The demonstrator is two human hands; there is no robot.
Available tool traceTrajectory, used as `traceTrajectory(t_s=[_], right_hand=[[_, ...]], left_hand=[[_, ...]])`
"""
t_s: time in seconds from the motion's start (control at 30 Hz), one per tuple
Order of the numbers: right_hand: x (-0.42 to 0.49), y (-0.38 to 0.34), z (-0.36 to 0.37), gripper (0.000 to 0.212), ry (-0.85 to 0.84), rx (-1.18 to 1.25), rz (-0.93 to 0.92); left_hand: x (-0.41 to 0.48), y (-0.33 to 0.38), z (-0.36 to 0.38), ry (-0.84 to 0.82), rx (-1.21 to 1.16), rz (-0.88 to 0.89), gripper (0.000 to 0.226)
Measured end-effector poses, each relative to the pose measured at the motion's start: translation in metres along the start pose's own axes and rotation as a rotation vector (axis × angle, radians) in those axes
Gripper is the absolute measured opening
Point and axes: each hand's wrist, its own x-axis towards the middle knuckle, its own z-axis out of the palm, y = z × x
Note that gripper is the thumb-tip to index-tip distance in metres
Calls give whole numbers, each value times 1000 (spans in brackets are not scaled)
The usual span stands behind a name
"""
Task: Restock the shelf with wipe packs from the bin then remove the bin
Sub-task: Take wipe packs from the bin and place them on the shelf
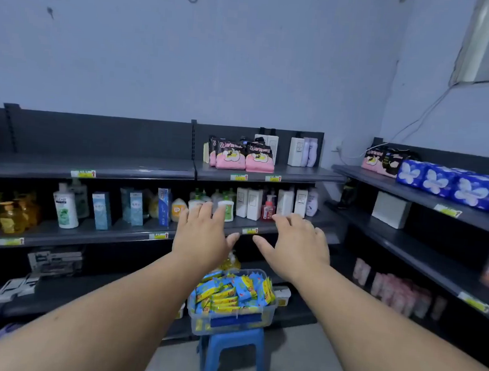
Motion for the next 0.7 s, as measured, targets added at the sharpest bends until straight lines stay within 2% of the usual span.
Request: traceTrajectory(t_s=[0.23,0.5,0.7], right_hand=[[80,-30,66,70,-23,-39,29],[203,-81,139,72,-99,-41,147],[264,-96,194,68,-142,-23,202]], left_hand=[[79,-49,60,-2,-19,34,67],[205,-130,121,-30,-41,123,65],[268,-165,177,-101,-57,141,65]])
